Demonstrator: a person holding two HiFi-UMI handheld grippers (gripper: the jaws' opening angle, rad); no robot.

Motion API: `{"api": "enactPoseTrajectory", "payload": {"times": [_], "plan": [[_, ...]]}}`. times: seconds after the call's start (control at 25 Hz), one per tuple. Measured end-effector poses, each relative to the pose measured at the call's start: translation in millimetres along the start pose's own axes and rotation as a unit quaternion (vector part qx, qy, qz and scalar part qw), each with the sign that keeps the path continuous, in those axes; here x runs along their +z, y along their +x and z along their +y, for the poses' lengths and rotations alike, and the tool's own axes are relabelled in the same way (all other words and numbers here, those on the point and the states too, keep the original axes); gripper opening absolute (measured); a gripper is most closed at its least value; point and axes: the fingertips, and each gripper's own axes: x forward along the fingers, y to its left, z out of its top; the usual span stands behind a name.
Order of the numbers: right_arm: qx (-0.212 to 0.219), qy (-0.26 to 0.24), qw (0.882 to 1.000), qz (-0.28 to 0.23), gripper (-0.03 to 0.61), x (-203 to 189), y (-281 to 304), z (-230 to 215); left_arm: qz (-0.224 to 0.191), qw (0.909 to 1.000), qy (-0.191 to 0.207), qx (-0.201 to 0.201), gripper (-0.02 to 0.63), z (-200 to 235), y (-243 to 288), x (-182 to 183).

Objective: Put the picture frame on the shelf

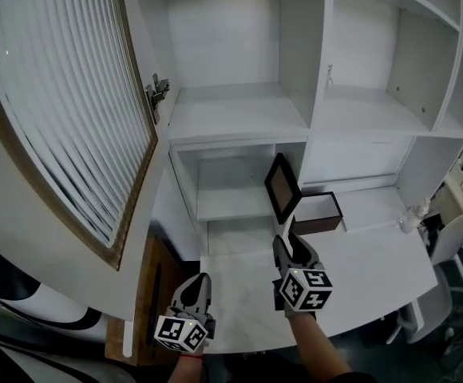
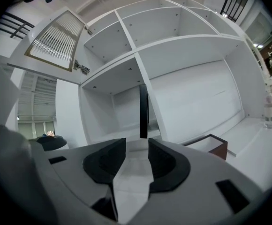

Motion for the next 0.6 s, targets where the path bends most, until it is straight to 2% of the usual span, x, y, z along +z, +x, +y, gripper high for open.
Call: {"api": "enactPoseTrajectory", "payload": {"times": [0.16,0.32,0.6], "plan": [[0.024,-0.006,1.0,0.008,0.125,-6.5,-19.1,9.7,0.0,1.0,0.001,0.0,0.003,-4.7,-9.8,0.9],[0.035,-0.009,0.999,0.008,0.066,-11.7,-42.8,13.9,0.002,1.0,0.006,0.001,0.003,-8.4,-22.4,2.2],[0.071,0.005,0.997,-0.001,0.018,-17.9,-90.3,20.1,0.014,0.9993,0.035,0.002,0.003,-16.3,-51.2,4.0]]}}
